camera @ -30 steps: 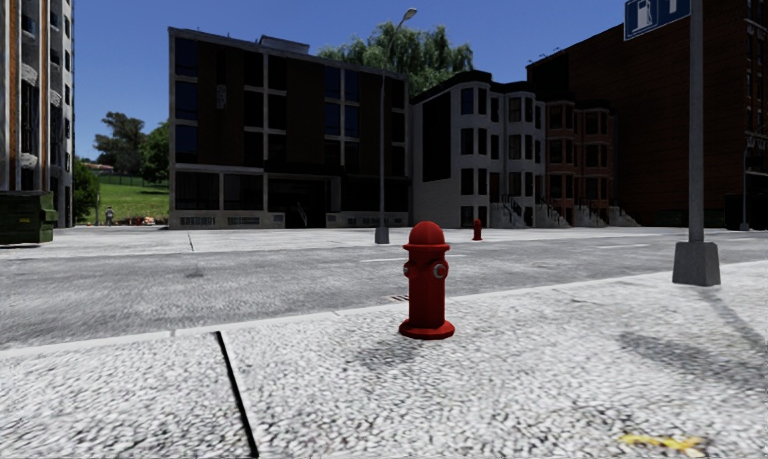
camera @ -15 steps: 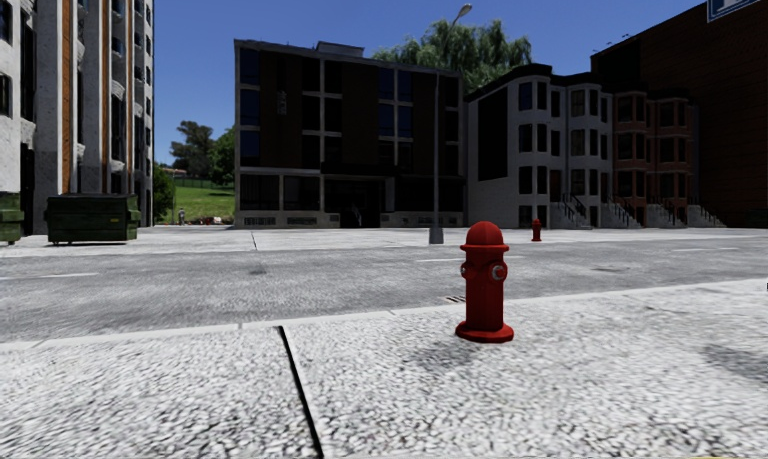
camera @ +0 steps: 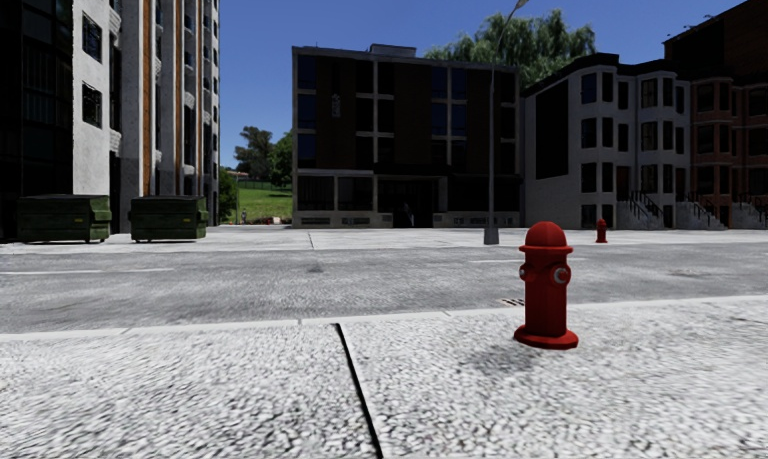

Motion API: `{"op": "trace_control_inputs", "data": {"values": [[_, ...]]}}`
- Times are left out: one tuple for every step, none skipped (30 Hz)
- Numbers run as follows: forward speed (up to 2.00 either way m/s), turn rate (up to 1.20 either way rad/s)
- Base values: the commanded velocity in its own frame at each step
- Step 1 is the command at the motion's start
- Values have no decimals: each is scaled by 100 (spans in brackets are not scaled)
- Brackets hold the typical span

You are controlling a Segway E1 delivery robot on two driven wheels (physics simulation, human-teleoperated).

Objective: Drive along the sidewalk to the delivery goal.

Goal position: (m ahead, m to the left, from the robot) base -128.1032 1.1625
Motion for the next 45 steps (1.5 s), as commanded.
{"op": "trace_control_inputs", "data": {"values": [[0,44],[0,44],[0,44],[0,44],[0,44],[0,44],[0,44],[0,44],[0,44],[0,44],[0,44],[0,44],[0,44],[0,44],[0,44],[0,44],[0,44],[0,44],[0,44],[0,44],[0,44],[0,44],[0,44],[0,44],[0,44],[0,44],[0,44],[0,44],[0,44],[0,44],[0,44],[0,44],[0,44],[0,44],[0,44],[0,44],[0,44],[0,44],[0,44],[0,45],[0,45],[0,45],[0,45],[0,45],[0,45]]}}
